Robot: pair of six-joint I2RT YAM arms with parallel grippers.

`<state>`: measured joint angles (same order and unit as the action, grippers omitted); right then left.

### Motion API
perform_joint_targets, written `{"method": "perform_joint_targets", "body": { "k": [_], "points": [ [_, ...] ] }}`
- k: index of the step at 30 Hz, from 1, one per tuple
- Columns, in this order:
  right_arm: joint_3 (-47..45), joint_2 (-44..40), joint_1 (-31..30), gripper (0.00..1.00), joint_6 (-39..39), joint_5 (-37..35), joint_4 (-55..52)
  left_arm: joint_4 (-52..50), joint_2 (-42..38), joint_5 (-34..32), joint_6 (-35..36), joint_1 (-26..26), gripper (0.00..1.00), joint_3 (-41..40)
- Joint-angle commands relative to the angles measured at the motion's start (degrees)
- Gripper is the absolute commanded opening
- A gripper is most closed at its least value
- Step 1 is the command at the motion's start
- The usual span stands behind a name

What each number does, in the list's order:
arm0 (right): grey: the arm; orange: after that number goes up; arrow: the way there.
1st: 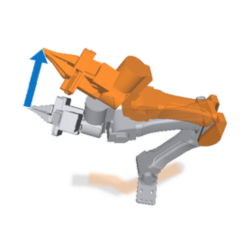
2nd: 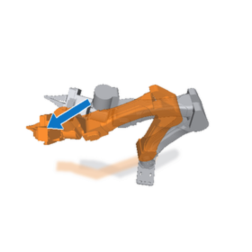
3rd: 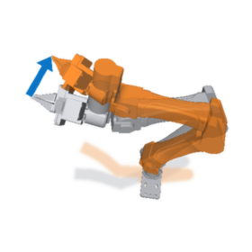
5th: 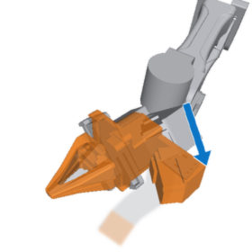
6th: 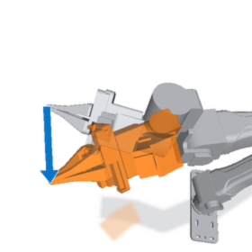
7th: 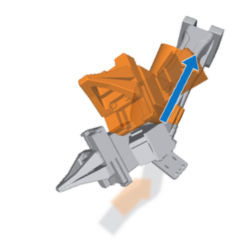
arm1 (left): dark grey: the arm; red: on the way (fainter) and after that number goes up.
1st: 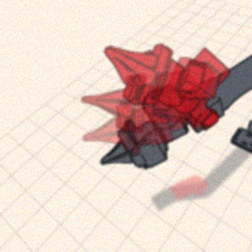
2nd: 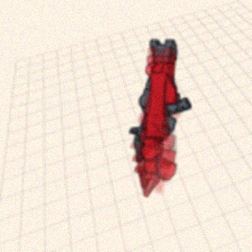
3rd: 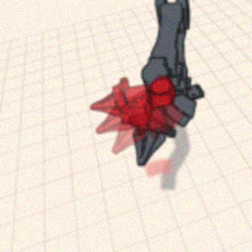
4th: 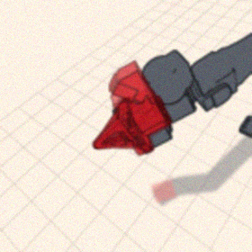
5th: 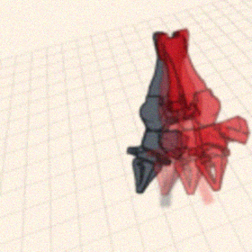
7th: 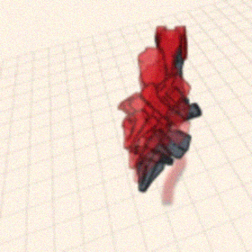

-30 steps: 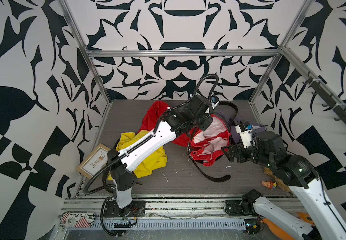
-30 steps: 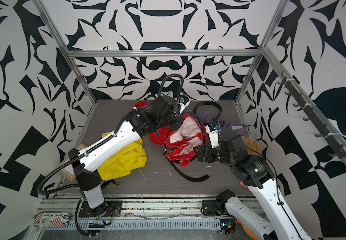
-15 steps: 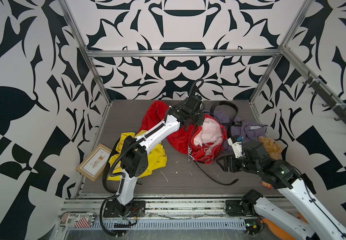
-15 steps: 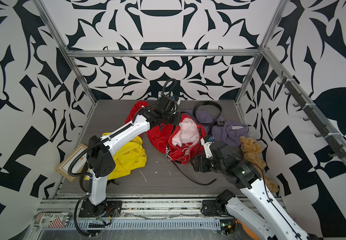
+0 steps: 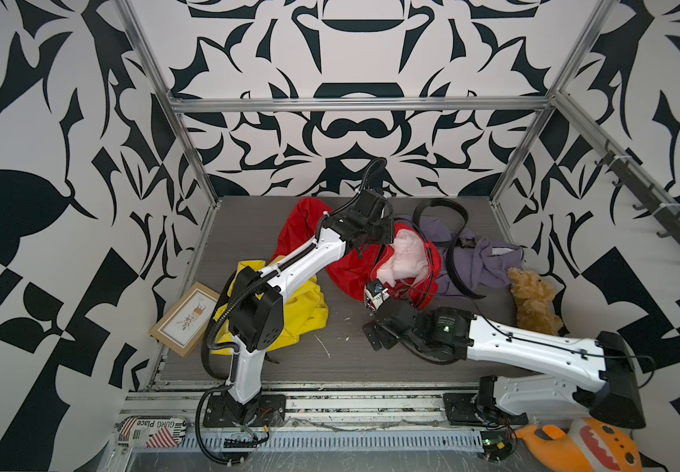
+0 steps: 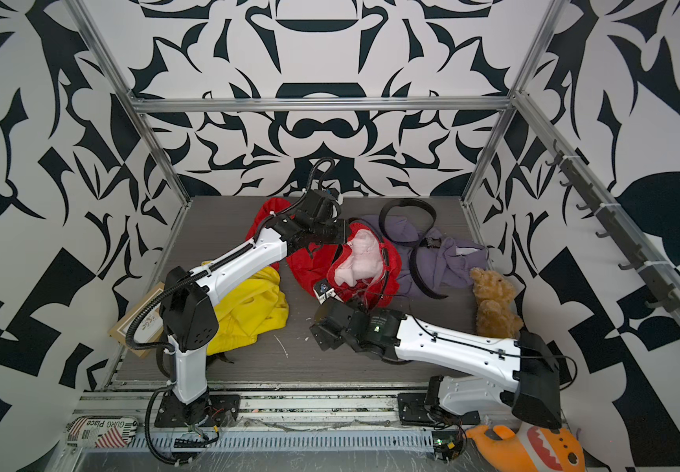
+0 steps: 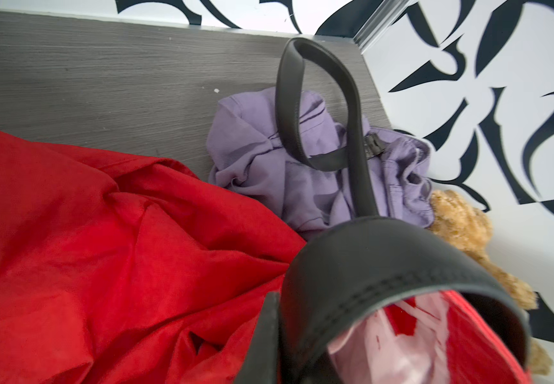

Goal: Remove the belt from the trousers
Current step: Adjust the trousers at the center of the board.

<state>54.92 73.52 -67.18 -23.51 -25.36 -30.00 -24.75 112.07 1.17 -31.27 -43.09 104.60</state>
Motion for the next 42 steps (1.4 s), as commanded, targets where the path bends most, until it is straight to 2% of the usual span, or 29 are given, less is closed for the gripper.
{"method": "perform_joint_targets", "body": {
  "k": [1, 3, 6, 7, 9, 10, 11, 13, 15, 16, 17, 22, 23, 25, 28, 31, 33, 35, 37, 39, 42],
  "points": [
    [2.17, 4.86, -0.06, 0.99, 2.53, -10.97, 7.81, 4.15, -3.91, 2.03, -3.90, 0.55, 0.00, 0.73],
    [2.52, 7.64, -0.06, 0.99, 1.74, -12.56, 9.56, 4.59, -4.48, 2.50, -4.65, 0.55, 0.00, 0.59],
    [2.37, 12.30, -0.14, 0.99, -0.78, -18.70, 10.99, 5.41, -5.56, 3.28, -5.83, 0.55, 0.00, 0.12],
    [1.77, 13.61, -0.06, 0.99, -0.64, -21.17, 12.60, 5.87, -5.99, 3.65, -6.36, 0.55, 0.00, -0.35],
    [-0.64, 15.03, 0.99, 0.99, 2.65, -21.54, 18.58, 6.76, -6.97, 4.34, -7.45, 0.52, 0.00, -1.31],
    [-1.38, 15.33, 2.19, 0.92, 3.64, -20.79, 20.53, 6.91, -7.57, 4.37, -7.71, 0.55, 0.00, -1.80],
    [-1.95, 15.16, 3.18, 0.80, 5.05, -19.85, 21.86, 6.78, -8.18, 4.16, -7.83, 0.53, 0.00, -2.19],
    [-3.76, 13.06, 5.19, 0.34, 9.01, -17.01, 25.04, 6.67, -9.82, 3.60, -7.84, 0.73, 0.00, -3.43],
    [-4.73, 10.34, 7.24, 0.12, 12.70, -13.20, 25.61, 6.65, -11.63, 3.25, -7.92, 1.18, 0.00, -4.86],
    [-5.02, 8.78, 8.38, 0.03, 15.05, -10.41, 25.32, 6.56, -12.51, 2.99, -7.93, 1.47, 0.00, -5.51],
    [-4.98, 7.46, 9.22, 0.00, 16.84, -8.63, 24.36, 6.53, -13.22, 2.88, -8.00, 1.76, 0.00, -6.01],
    [-1.58, -1.77, 12.49, 0.00, 27.51, 3.88, 14.74, 6.10, -16.62, 1.98, -7.43, 3.65, 0.00, -6.53],
    [0.28, -3.38, 12.87, 0.00, 28.54, 4.43, 12.41, 6.00, -17.11, 1.82, -7.19, 3.92, 0.00, -5.97],
    [5.13, -6.53, 14.08, 0.00, 32.07, 9.02, 7.63, 4.98, -17.58, 1.61, -5.76, 4.39, 0.00, -3.04],
    [13.71, -7.86, 15.36, 0.00, 35.89, 12.17, 0.82, 2.34, -16.91, 1.47, -3.86, 4.36, 0.00, 3.31],
    [19.17, -8.75, 17.22, 0.00, 38.88, 17.69, -2.68, 0.61, -16.90, 1.73, -4.04, 4.37, 0.00, 8.88],
    [21.20, -10.10, 19.64, 0.00, 40.69, 21.76, -3.24, 0.90, -18.61, 0.94, -5.27, 4.02, 0.00, 9.19],
    [23.26, -10.42, 23.65, 0.00, 42.32, 24.76, -4.51, 2.31, -21.87, -1.00, -6.93, 3.76, 0.00, 6.13],
    [27.34, -8.70, 30.22, 0.00, 43.06, 31.73, -9.41, 4.26, -26.22, -2.51, -10.20, 3.72, 0.00, 0.37],
    [30.49, -6.29, 36.19, 0.00, 42.33, 37.92, -14.19, 4.36, -30.09, -3.98, -13.65, 3.09, 0.00, -5.65],
    [30.85, -1.63, 43.63, 0.00, 38.95, 42.31, -18.50, 3.68, -35.74, -7.34, -18.12, 1.24, 0.00, -17.13]
  ]
}}
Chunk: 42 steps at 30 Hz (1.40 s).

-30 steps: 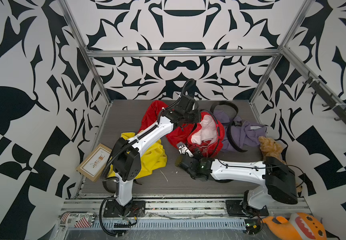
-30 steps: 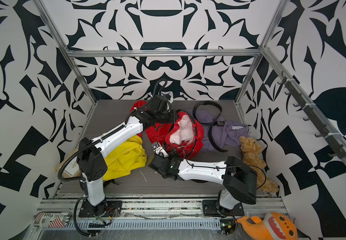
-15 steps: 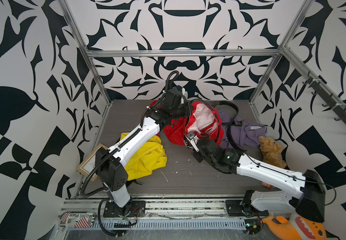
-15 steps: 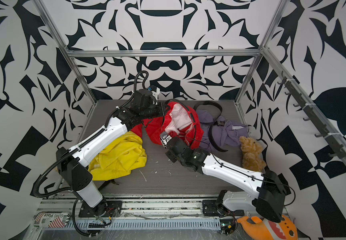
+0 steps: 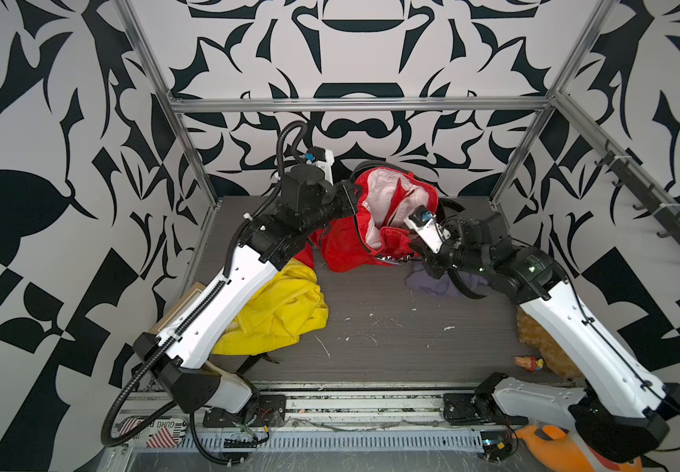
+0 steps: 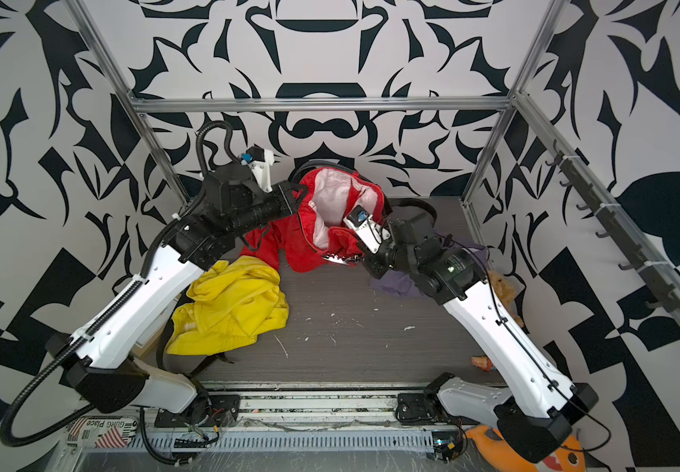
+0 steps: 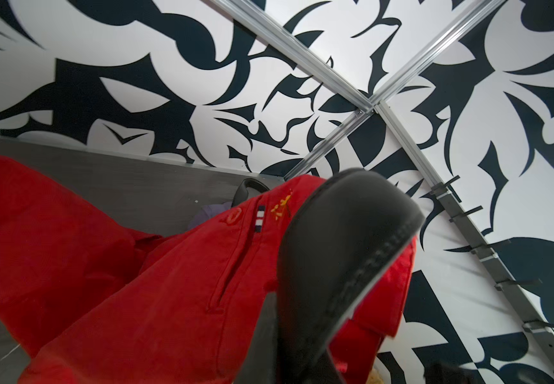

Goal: Remove the belt from the trousers
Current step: Adjust the trousers at the center of the board.

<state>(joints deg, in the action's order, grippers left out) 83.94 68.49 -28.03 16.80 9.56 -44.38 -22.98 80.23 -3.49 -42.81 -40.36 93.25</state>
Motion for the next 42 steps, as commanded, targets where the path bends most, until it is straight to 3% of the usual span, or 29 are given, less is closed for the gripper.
{"method": "perform_joint_targets", "body": {
  "k": [1, 4, 8, 12, 17, 18, 21, 25, 30, 34, 37, 42],
  "points": [
    [1.40, 5.43, 6.19, 0.00, -2.95, 7.79, -5.30, 1.97, -5.88, -3.75, -8.31, -1.94, 0.00, -10.27],
    [-2.47, 10.72, 7.55, 0.00, -6.82, 9.44, -4.87, 1.08, -11.24, -7.10, -13.04, -2.27, 0.00, -22.67],
    [-8.70, 17.47, 7.64, 0.00, -11.26, 13.28, 0.44, 1.04, -12.66, -9.37, -15.74, -2.42, 0.00, -33.61],
    [-10.94, 27.77, 7.47, 0.00, -14.02, 14.70, 2.36, -1.47, -7.66, -12.52, -12.11, -1.46, 0.00, -34.96],
    [-11.17, 33.60, 5.11, 0.00, -12.27, 12.37, 5.33, 2.88, 2.89, -8.95, -8.83, 3.01, 0.00, -35.24],
    [-11.02, 33.30, 4.35, 0.03, -10.95, 11.27, 5.08, 4.27, 4.81, -7.56, -8.74, 4.09, 0.00, -35.25],
    [-11.54, 30.14, 2.86, 0.37, -7.76, 10.14, 4.09, 8.64, 9.73, -3.88, -10.01, 6.69, 0.00, -35.63],
    [-14.20, 22.57, 1.70, 0.54, -6.10, 10.44, 2.87, 9.27, 16.28, -1.64, -10.46, 8.19, 0.00, -32.70],
    [-19.08, 9.44, -2.64, 0.63, -4.90, 4.84, 2.28, 9.89, 18.91, -0.80, -11.23, 8.47, 0.00, -31.75],
    [-25.29, 1.97, -13.95, 0.67, -2.55, -1.50, 6.22, 10.68, 18.91, -0.57, -11.60, 8.99, 0.00, -32.34],
    [-30.47, 1.36, -20.79, 0.70, -1.28, -5.12, 13.74, 10.85, 19.00, -0.28, -11.60, 9.20, 0.00, -32.24],
    [-34.32, 6.88, -22.68, 0.73, 4.71, -7.52, 24.37, 11.29, 18.91, 0.07, -12.15, 9.38, 0.00, -32.38]
  ]
}}
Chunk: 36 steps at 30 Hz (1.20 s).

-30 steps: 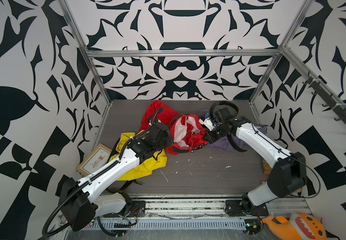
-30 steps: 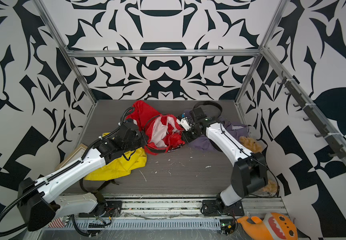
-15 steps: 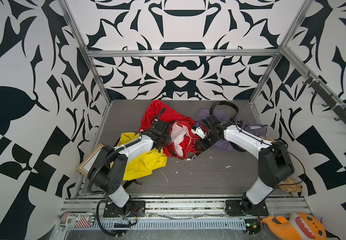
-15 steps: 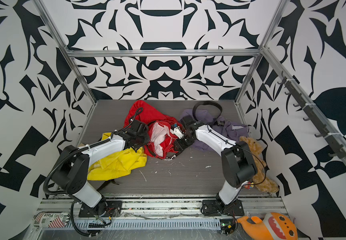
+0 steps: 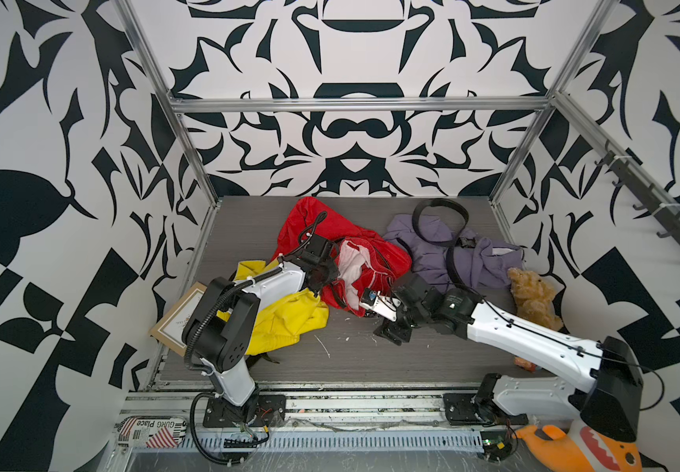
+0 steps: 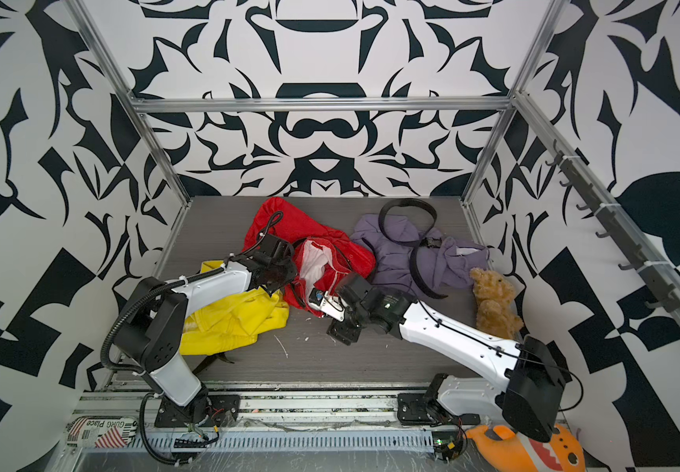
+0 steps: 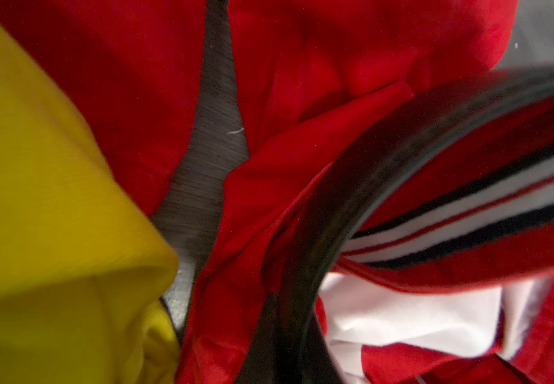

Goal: Remove the belt from the trousers
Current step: Adjust the trousers at the center of the board.

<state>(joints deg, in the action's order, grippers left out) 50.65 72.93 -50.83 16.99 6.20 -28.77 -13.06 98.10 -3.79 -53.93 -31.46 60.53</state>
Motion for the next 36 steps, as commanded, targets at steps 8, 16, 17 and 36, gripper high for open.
{"method": "perform_joint_targets", "body": {
  "k": [8, 16, 17, 36],
  "points": [
    [2.43, 17.17, 0.15, 0.74, 11.53, -3.73, 14.38, 1.45, 0.88, 0.81, -1.01, 0.61, 0.00, 0.25],
    [6.66, 25.98, 2.00, 0.15, 10.50, -1.43, 12.91, 2.69, 0.08, 2.12, -1.90, 0.83, 0.00, -0.75],
    [7.21, 26.63, 2.05, 0.08, 10.83, -1.07, 12.31, 2.61, -0.16, 2.23, -1.93, 0.79, 0.00, -0.68],
    [38.52, 1.53, 6.40, 0.00, 13.42, -8.69, -15.01, -9.24, -32.52, -8.58, 18.20, 0.66, 0.99, 11.19]
  ]
}}
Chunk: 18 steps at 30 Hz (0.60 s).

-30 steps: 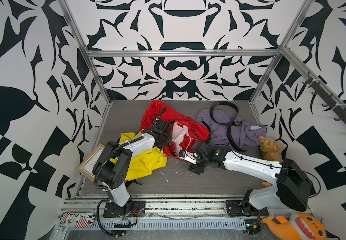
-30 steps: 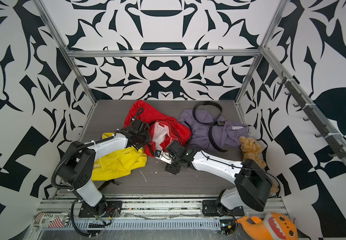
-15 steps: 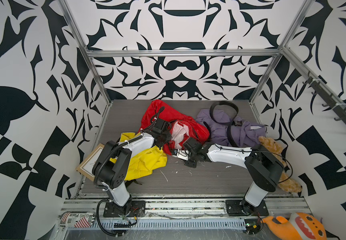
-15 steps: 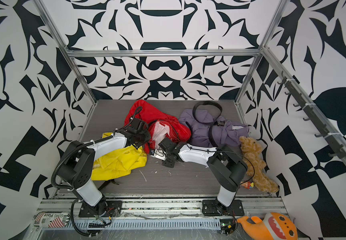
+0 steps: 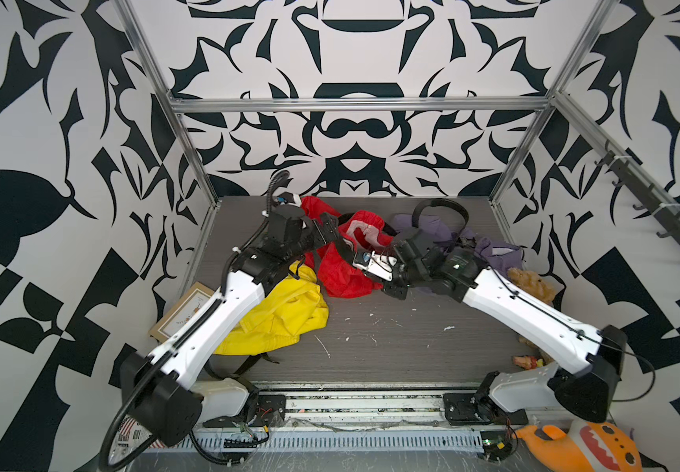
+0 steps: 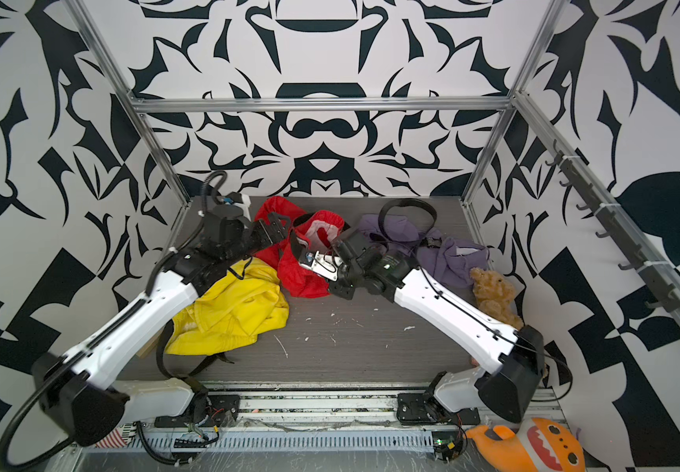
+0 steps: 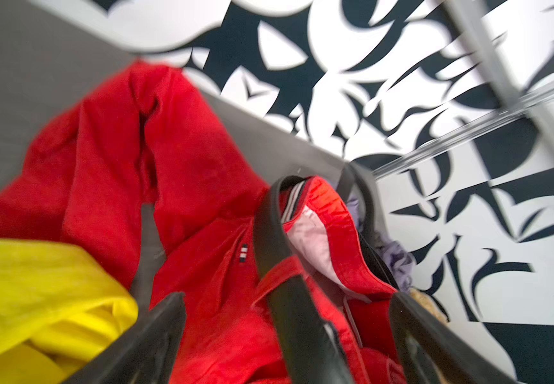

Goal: Remove the belt from the trousers
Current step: Adjust the trousers at the center of the board.

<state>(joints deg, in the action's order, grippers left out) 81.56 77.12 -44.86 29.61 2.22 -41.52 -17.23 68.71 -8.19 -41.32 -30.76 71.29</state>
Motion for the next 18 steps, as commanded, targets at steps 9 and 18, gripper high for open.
{"method": "perform_joint_targets", "body": {
  "k": [9, 18],
  "points": [
    [34.33, 1.75, 0.39, 0.00, 3.55, -4.59, -7.43, 3.37, -8.05, 9.03, 16.34, -0.96, 0.99, -11.01],
    [52.30, 7.27, 0.38, 0.00, 6.68, -2.85, -14.39, 14.22, 1.66, 5.54, 27.87, -14.46, 0.99, -16.24]
  ]
}}
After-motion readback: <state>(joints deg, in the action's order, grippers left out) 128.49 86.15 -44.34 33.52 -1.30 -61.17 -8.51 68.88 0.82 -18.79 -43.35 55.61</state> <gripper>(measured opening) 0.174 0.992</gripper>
